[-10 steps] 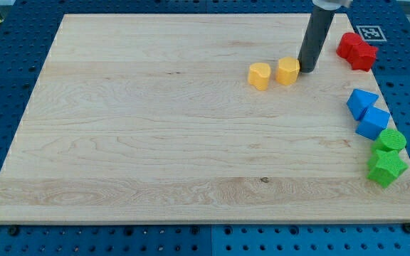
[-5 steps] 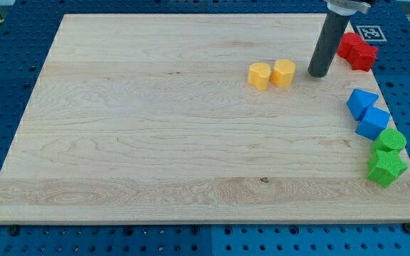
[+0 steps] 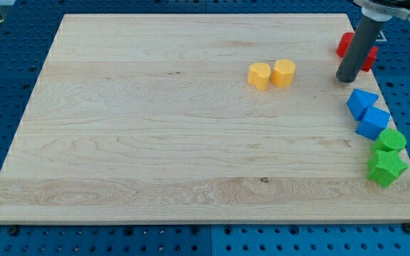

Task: Push the red star into the yellow blocks

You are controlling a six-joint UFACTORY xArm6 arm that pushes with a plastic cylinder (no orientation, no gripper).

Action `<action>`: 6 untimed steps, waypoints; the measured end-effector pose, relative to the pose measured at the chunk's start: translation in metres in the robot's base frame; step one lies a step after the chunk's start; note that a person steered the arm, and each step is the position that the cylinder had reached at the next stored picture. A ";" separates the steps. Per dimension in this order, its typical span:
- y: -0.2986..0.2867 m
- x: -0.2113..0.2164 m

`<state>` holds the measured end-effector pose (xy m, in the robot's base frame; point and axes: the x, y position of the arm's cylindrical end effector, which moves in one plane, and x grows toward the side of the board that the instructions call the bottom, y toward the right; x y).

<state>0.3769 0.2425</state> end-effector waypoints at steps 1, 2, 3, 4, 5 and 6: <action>0.010 0.001; 0.010 0.001; 0.027 0.005; 0.051 0.005; 0.071 0.006; 0.095 0.004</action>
<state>0.3810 0.3376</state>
